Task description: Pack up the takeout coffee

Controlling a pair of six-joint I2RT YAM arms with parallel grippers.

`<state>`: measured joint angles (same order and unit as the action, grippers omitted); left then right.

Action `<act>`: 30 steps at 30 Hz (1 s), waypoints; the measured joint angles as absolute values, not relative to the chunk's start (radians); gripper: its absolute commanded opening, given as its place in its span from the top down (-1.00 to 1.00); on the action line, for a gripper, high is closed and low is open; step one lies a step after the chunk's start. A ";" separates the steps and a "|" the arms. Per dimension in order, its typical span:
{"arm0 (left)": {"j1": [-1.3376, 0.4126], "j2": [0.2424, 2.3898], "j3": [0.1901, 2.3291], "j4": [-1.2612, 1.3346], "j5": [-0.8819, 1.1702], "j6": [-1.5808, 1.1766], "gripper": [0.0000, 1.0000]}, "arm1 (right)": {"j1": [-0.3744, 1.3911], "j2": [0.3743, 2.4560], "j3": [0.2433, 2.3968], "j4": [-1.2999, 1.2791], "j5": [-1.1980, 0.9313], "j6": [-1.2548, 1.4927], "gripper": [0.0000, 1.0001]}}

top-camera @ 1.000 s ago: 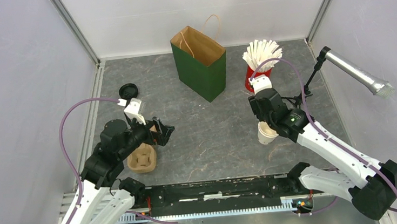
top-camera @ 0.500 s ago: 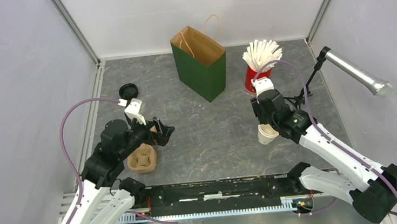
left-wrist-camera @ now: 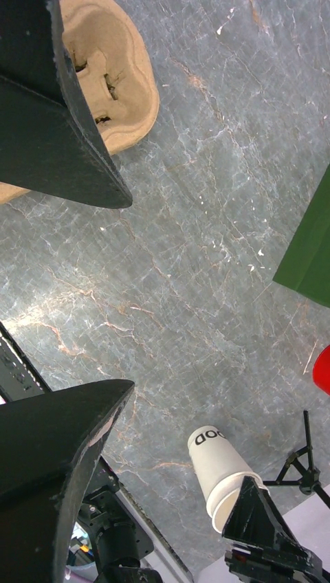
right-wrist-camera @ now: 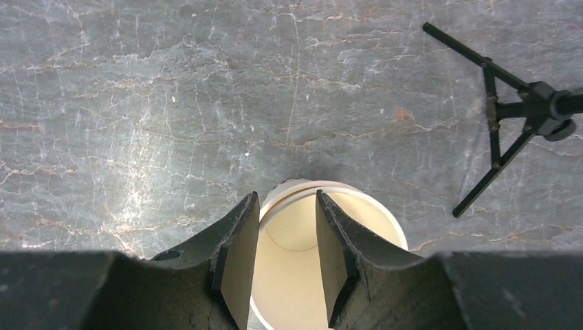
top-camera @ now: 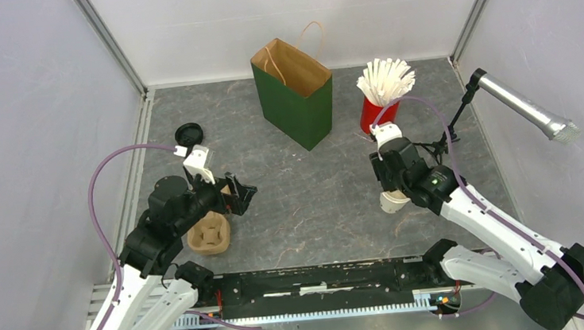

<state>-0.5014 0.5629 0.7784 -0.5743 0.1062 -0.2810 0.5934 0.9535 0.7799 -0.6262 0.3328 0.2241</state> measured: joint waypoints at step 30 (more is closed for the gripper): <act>-0.501 0.569 0.778 -0.574 0.106 -0.281 -1.00 | 0.593 0.911 0.747 -0.627 0.293 0.226 1.00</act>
